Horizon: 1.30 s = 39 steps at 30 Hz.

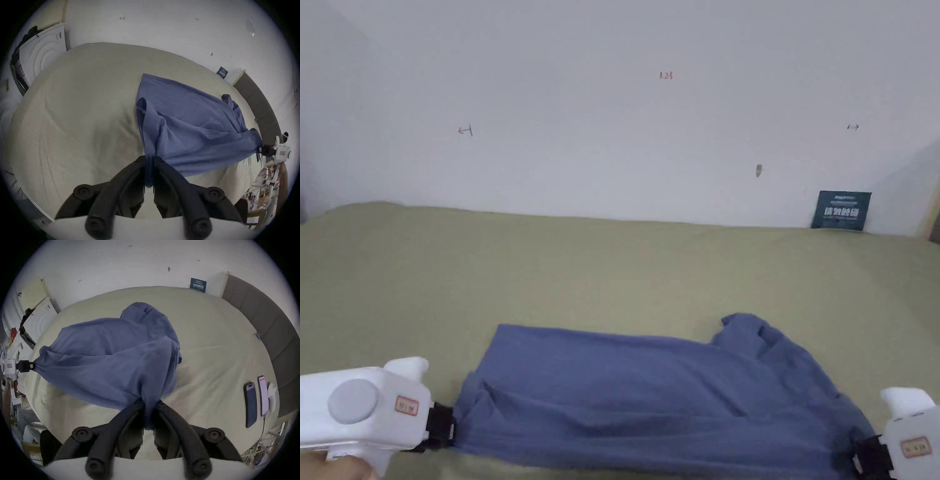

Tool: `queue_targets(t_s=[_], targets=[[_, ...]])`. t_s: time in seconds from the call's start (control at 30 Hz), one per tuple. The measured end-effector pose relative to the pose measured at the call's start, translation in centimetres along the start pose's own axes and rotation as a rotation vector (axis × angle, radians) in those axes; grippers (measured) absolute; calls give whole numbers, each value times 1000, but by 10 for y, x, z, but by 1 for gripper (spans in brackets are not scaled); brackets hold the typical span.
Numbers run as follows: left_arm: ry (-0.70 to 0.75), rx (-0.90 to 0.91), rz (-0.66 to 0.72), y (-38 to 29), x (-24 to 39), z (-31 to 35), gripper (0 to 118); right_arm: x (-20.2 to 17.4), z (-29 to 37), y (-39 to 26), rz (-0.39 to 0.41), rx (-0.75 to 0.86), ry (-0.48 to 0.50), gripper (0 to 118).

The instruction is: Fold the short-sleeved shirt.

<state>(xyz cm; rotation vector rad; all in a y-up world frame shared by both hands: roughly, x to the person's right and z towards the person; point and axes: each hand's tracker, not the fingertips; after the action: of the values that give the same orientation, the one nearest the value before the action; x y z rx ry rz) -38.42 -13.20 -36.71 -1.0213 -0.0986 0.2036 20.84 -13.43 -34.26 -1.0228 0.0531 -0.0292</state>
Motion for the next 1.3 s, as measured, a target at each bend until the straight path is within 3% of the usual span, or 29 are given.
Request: queue_targets(t_s=[0.37,0.47,0.5,0.53,0.57,0.6,0.63,0.67,0.73,0.8,0.9,0.93,1.0,1.03,1.07,1.1,1.17,1.3], targets=[[-12,-116,13,-85,-16,11,10,16,-1,-69,-12,-127,9,10],[-12,-143,51,-96,-20,-1,10,17,-14,-77,-67,-148,7,10],[-14,-146,60,-97,-21,-2,15,18,-16,-78,-82,-149,12,14],[-23,-145,73,-97,-23,-2,29,20,-17,-77,-90,-151,13,30],[-35,-146,84,-95,-26,2,61,21,-14,-74,-88,-159,11,68],[-54,-155,84,-91,-26,9,81,23,-10,-71,-71,-178,-21,89],[-50,-162,81,-88,-24,16,91,25,-6,-67,-59,-177,-38,90],[7,-166,74,-82,-22,26,92,30,4,-61,-46,-150,-51,85],[68,-149,36,-65,-18,41,92,34,18,-44,-50,-102,-62,86],[130,-91,-9,-40,-7,51,92,35,31,-24,-106,-41,-69,86],[102,-5,-26,-5,8,51,92,29,35,8,-150,24,-19,85],[84,10,-22,4,12,48,91,23,37,15,-154,34,1,83],[24,29,-3,26,21,36,81,17,26,33,-151,36,37,64],[-2,30,6,33,25,29,62,14,20,41,-151,31,49,51],[-2,39,11,43,28,19,20,11,12,48,-145,26,54,21],[7,44,9,51,31,9,6,7,5,55,-146,23,47,3],[22,44,8,63,36,-9,0,0,-6,68,-137,41,9,0],[49,-19,-30,88,41,-48,0,-6,-29,87,-109,45,-2,0]])
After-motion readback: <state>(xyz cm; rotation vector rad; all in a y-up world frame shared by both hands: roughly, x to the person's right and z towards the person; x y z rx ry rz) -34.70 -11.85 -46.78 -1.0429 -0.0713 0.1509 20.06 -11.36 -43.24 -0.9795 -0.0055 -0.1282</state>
